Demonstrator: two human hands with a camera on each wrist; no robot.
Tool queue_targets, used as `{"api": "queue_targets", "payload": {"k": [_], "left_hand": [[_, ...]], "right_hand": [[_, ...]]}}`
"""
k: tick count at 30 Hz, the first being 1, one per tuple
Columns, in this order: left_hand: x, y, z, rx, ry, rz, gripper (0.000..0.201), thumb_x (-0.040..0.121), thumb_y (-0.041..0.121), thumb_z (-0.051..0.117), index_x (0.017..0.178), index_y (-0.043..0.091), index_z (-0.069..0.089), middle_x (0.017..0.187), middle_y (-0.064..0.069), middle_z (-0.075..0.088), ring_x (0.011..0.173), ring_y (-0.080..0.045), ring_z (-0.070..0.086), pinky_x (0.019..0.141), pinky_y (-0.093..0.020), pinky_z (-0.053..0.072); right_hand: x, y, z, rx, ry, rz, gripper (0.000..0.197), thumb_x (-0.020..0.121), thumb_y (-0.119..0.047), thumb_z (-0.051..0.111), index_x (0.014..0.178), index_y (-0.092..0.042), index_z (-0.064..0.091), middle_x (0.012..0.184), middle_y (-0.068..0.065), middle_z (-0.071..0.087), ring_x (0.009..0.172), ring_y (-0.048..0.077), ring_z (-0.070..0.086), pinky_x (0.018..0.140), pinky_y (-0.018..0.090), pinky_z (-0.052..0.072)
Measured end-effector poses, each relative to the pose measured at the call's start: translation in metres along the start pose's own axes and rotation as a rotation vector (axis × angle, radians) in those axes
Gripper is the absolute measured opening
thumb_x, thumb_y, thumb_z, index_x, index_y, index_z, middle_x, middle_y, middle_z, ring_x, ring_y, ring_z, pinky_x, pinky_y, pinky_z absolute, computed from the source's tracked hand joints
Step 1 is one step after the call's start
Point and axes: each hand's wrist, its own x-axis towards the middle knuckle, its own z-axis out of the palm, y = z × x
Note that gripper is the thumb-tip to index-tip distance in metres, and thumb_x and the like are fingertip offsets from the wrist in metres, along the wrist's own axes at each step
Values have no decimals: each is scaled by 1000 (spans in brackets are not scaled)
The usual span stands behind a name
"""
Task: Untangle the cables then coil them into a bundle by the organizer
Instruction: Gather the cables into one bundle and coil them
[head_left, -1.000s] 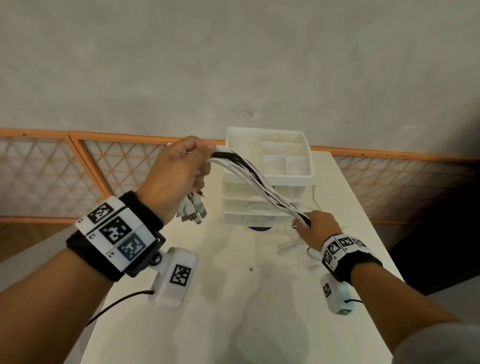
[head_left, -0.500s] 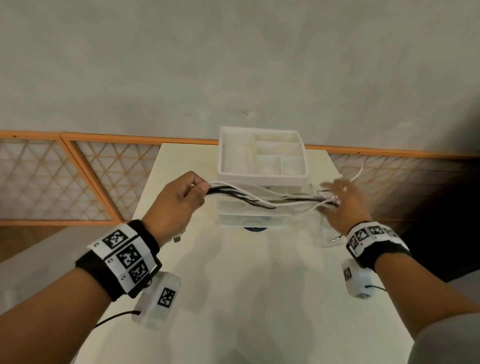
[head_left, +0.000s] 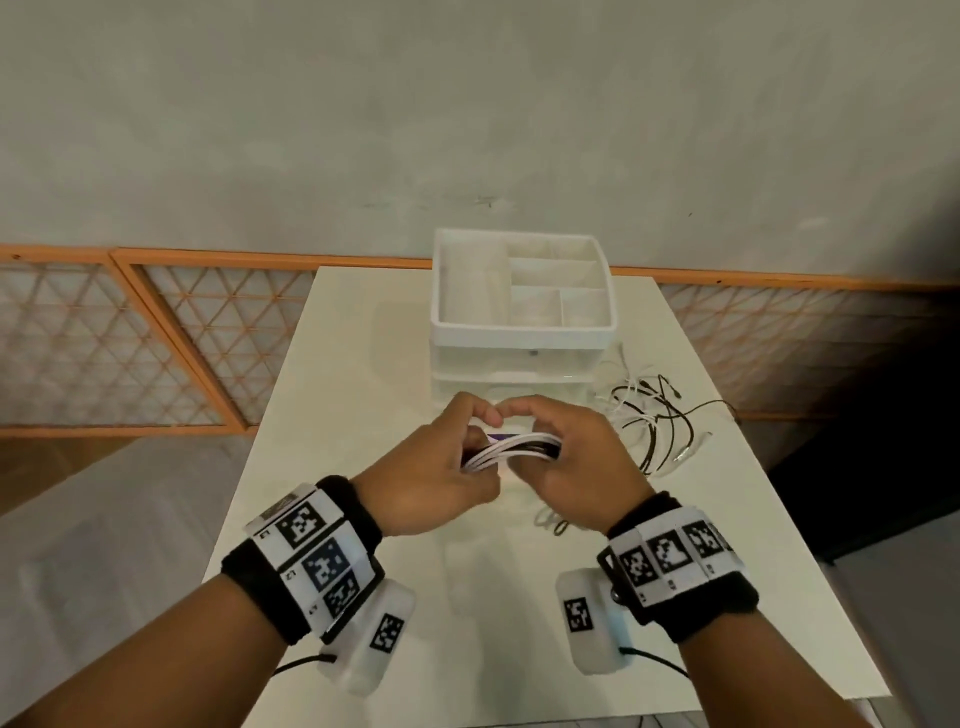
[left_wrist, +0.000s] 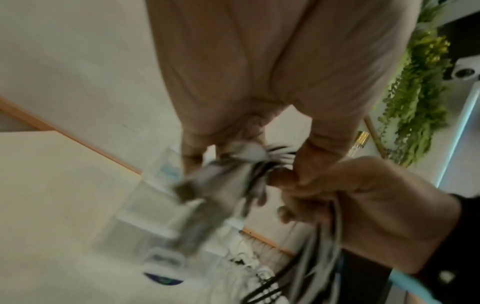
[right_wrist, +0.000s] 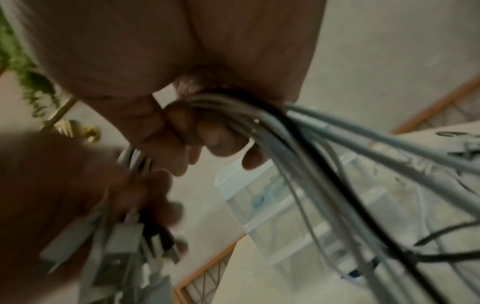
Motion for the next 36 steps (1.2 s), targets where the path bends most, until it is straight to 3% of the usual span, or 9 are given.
{"api": "queue_targets", "payload": {"k": [5, 9, 14, 17, 19, 24, 28, 31, 36], "left_hand": [[-6, -10, 14, 192, -44, 55, 31, 98, 7, 45, 91, 36, 53, 80, 12, 56, 68, 1, 51, 67, -17, 38], [-1, -7, 19, 263, -54, 88, 21, 98, 8, 48, 113, 11, 62, 91, 4, 62, 72, -2, 54, 68, -21, 41], [1, -5, 8, -386, 116, -93, 50, 77, 30, 73, 124, 21, 61, 104, 1, 71, 80, -7, 66, 73, -25, 49], [1, -11, 11, -739, 146, -294, 70, 73, 69, 63, 121, 19, 65, 108, -7, 72, 98, -26, 65, 93, -46, 50], [1, -12, 16, -888, 65, -354, 84, 80, 79, 45, 125, 11, 64, 114, -16, 71, 96, -32, 67, 96, -50, 49], [8, 4, 17, -906, 93, -314, 90, 84, 74, 39, 120, -5, 62, 93, -21, 70, 73, -31, 66, 71, -40, 60], [11, 17, 19, -620, 90, -277, 77, 88, 71, 37, 101, 1, 66, 74, -16, 67, 66, -26, 64, 60, -33, 56], [13, 19, 24, -555, 91, -267, 64, 92, 65, 43, 93, 5, 66, 64, -10, 61, 56, -21, 56, 49, -27, 47], [10, 9, 24, -839, 148, -355, 54, 86, 64, 55, 91, 11, 66, 72, -7, 62, 54, -16, 55, 43, -22, 43]], "right_hand": [[-16, 11, -11, 66, -38, 52, 36, 80, 2, 69, 100, -28, 75, 78, -7, 74, 63, 15, 65, 60, 25, 49], [-21, 5, -10, 108, -135, 58, 36, 85, -17, 77, 116, -34, 72, 69, -15, 68, 64, 2, 64, 66, 14, 47], [-25, 9, -8, 288, 23, 27, 20, 89, -10, 71, 107, -16, 78, 98, -8, 79, 94, 6, 73, 86, 20, 50], [-29, 15, -11, 362, 90, 30, 18, 84, -20, 73, 101, -20, 79, 99, 1, 79, 91, 27, 72, 86, 28, 50], [-29, 14, -13, 391, 99, 11, 20, 83, -20, 71, 102, -18, 78, 101, 0, 78, 96, 22, 73, 87, 28, 51], [-29, 19, -13, 358, 26, 9, 19, 84, -18, 75, 103, -17, 78, 99, 4, 78, 91, 27, 73, 84, 38, 54], [-29, 18, -9, 349, -15, 37, 17, 81, -14, 81, 95, -20, 73, 71, 11, 66, 55, 27, 53, 54, 31, 45], [-28, 15, -6, 375, -52, 44, 23, 79, -10, 82, 93, -16, 65, 76, 16, 71, 62, 38, 61, 59, 36, 47], [-26, 13, -5, 423, -24, 62, 26, 76, -8, 85, 89, -22, 66, 84, 24, 70, 69, 28, 63, 62, 39, 48]]}}
